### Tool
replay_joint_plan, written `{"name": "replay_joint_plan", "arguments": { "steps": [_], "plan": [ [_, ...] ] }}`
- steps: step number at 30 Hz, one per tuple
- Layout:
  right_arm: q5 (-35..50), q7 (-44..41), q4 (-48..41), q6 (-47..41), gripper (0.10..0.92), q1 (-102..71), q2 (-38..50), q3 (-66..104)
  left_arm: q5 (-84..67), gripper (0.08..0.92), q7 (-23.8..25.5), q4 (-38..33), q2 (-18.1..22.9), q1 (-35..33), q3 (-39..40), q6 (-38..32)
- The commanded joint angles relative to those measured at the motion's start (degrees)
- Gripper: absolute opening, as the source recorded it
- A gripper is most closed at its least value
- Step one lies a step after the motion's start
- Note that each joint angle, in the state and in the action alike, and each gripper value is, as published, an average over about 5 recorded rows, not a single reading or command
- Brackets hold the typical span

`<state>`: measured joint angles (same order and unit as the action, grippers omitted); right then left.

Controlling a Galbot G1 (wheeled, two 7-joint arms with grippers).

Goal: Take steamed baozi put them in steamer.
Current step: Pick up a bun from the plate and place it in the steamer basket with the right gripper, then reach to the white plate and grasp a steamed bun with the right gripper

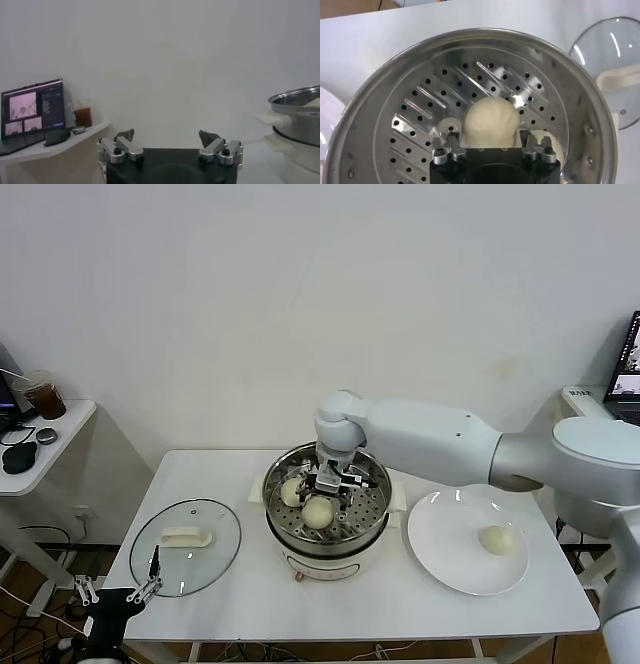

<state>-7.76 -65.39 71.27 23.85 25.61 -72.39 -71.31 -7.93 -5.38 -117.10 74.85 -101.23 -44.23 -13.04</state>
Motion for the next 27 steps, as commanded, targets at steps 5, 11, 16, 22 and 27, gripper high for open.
{"name": "replay_joint_plan", "arguments": {
  "steps": [5, 11, 16, 22, 27],
  "plan": [
    [8.17, -1.17, 7.06, -5.77, 0.822, 8.10, 12.18, 2.44, -0.34, 0.823, 0.04, -0.31, -0.28, 0.18, 0.03, 0.02],
    [18.60, -0.47, 16.95, -32.03, 0.823, 10.93, 27.79, 2.16, -0.40, 0.823, 0.10, -0.48, -0.62, 0.83, 0.52, 0.05],
    [15.89, -1.35, 21.67, -43.50, 0.823, 9.26, 40.96, 3.33, -0.25, 0.823, 0.15, -0.53, -0.99, 1.17, 1.44, 0.12],
    [10.08, -1.04, 20.42, -43.60, 0.823, -1.33, 49.61, 8.47, -0.05, 0.823, 0.18, -0.38, -1.16, 1.58, 2.40, 0.17],
    [3.67, -1.62, 14.93, -41.35, 0.823, -16.85, 52.46, 21.82, 0.32, 0.823, 0.21, -0.43, -0.97, 1.38, 2.69, 0.20]
  ]
}}
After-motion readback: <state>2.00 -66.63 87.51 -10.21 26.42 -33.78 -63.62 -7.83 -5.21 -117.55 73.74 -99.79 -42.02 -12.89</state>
